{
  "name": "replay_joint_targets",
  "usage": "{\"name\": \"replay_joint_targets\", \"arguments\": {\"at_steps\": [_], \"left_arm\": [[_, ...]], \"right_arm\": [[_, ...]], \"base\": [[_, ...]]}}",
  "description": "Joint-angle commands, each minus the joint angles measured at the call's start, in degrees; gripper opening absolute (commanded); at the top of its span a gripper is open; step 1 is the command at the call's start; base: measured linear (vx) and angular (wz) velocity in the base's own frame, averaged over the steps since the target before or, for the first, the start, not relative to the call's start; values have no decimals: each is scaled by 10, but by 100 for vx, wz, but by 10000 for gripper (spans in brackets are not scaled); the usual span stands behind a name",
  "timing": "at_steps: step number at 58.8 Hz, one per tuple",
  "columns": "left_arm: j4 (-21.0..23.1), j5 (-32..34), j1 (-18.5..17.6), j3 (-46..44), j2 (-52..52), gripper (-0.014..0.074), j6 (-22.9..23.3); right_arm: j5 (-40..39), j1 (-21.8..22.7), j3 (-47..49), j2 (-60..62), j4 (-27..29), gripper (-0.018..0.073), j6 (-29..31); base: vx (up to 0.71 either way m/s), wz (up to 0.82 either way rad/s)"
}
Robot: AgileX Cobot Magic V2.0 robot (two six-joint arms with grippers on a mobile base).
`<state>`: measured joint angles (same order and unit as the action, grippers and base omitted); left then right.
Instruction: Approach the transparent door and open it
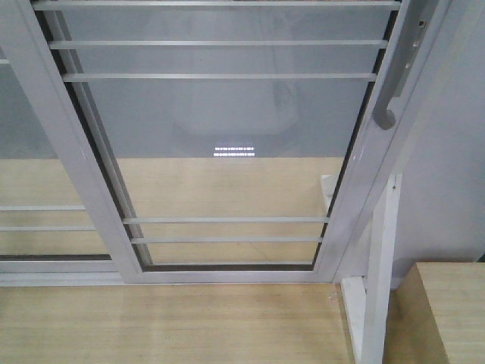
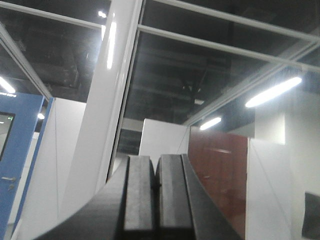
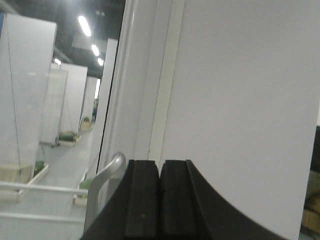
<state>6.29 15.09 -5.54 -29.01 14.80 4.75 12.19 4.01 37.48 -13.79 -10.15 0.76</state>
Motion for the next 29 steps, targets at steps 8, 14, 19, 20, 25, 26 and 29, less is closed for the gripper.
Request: {"name": "replay_joint_targets", "arguments": {"at_steps": [8,14,19,20,25,26,29], "left_arm": [[-8,-19,-2,-23,130,-6,-1],[-8,-63,-2,-23,168,-3,1],[-8,-100,-2,-23,189,3,1],[-8,-109,-2,-23,194,5,1],[-8,-132,-2,-23,212,18,1],[-8,-133,-2,-23,215,22,1],[-8,-134,-2,-23,221,42,1]], "right_arm": [[-31,-1,-12,-138,5,-7,3],[-21,-1,-14,-188,12,1,3],[-23,-1,-14,-220,8,15,4],[-23,-1,-14,-233,5,20,5],[-28,-1,-14,-268,0,47,8],[-30,-1,-14,-274,0,53,8],[-34,-1,-14,-290,2,77,7]], "base": [[0,0],[0,0],[0,0],[0,0],[0,0],[0,0],[0,0]]}}
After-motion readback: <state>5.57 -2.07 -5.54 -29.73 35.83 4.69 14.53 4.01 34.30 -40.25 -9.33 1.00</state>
